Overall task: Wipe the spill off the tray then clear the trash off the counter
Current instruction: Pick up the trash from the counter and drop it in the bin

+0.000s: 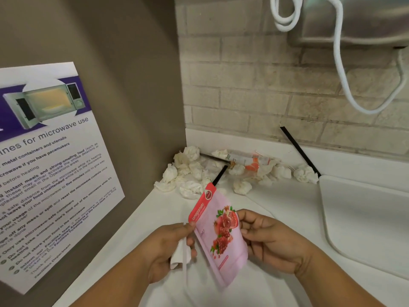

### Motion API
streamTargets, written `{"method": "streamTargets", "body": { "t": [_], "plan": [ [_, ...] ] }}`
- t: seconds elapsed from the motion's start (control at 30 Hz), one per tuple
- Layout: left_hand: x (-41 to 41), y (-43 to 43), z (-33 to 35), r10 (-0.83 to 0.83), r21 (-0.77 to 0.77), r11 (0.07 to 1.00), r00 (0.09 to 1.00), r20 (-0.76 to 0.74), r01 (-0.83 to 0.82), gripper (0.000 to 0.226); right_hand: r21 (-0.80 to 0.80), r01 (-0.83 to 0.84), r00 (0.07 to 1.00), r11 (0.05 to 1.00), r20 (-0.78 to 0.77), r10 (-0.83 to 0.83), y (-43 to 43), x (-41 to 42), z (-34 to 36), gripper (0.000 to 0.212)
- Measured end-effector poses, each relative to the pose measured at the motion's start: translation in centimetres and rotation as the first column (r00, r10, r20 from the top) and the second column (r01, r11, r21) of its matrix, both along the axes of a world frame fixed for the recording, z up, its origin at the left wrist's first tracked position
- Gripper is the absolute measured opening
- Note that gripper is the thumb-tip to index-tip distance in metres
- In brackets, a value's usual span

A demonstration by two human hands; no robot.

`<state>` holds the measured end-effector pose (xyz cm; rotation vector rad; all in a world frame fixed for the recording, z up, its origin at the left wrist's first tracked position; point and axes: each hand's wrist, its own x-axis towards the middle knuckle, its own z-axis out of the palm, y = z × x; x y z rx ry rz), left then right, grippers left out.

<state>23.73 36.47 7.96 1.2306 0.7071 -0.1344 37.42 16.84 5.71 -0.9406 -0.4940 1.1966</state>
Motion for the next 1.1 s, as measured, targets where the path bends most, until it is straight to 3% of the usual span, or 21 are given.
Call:
{"method": "streamTargets", "body": {
  "t": [0.07,0.17,0.23,0.3,0.37,0.4,0.5,0.73,0.83,0.97,1.1],
  "plan": [
    [-0.2,-0.2,0.2,0.062,-0.007,0.998,0.996,0.060,-0.062,0.024,-0.109,0.005,0.996,0.994,0.086,0.004,0.4,0.5,0.2,0.030],
    [-0.3,0.0,0.1,0.165,0.052,0.983,0.972,0.169,-0.176,0.017,-0.343,0.194,0.904,0.919,0.427,-0.032,1.2,1.7,0.4,0.020],
    [-0.4,0.4,0.1,0.206,0.123,0.964,0.951,0.229,-0.238,0.012,-0.387,0.484,0.745,0.785,0.652,-0.138,1.9,3.3,-0.1,0.019],
    [-0.5,0.8,0.0,0.220,0.231,0.932,0.943,0.250,-0.279,0.012,-0.312,0.716,0.493,0.625,0.859,-0.136,2.6,5.2,-0.8,0.017],
    [-0.6,0.9,0.0,0.232,0.308,0.901,0.938,0.257,-0.307,0.012,-0.273,0.799,0.247,0.535,0.961,0.121,2.9,6.9,-1.4,0.020],
    [-0.8,0.9,0.2,0.229,0.329,0.892,0.937,0.264,-0.311,0.012,-0.289,0.808,0.167,0.514,0.948,0.270,3.0,7.4,-1.6,0.026],
    [-1.4,0.4,0.8,0.172,0.409,0.868,0.943,0.285,-0.282,0.012,-0.358,0.815,0.052,0.455,0.828,0.558,3.6,7.7,-1.6,0.036],
    [-2.9,-0.1,1.6,0.097,0.525,0.815,0.951,0.294,-0.246,0.015,-0.358,0.814,-0.010,0.457,0.779,0.627,4.6,6.7,-1.5,0.025],
    [-3.5,0.0,1.5,0.115,0.528,0.806,0.946,0.303,-0.267,0.016,-0.409,0.776,0.021,0.480,0.778,0.628,4.3,5.9,-1.0,0.024],
    [-4.3,-0.3,1.7,0.149,0.513,0.805,0.939,0.311,-0.298,0.015,-0.420,0.678,0.105,0.604,0.868,0.486,3.3,4.2,-0.2,0.017],
    [-5.4,-0.6,2.1,0.172,0.520,0.793,0.935,0.309,-0.318,0.018,-0.384,0.568,0.236,0.728,0.923,0.303,2.4,1.5,1.2,0.034]
  ]
}}
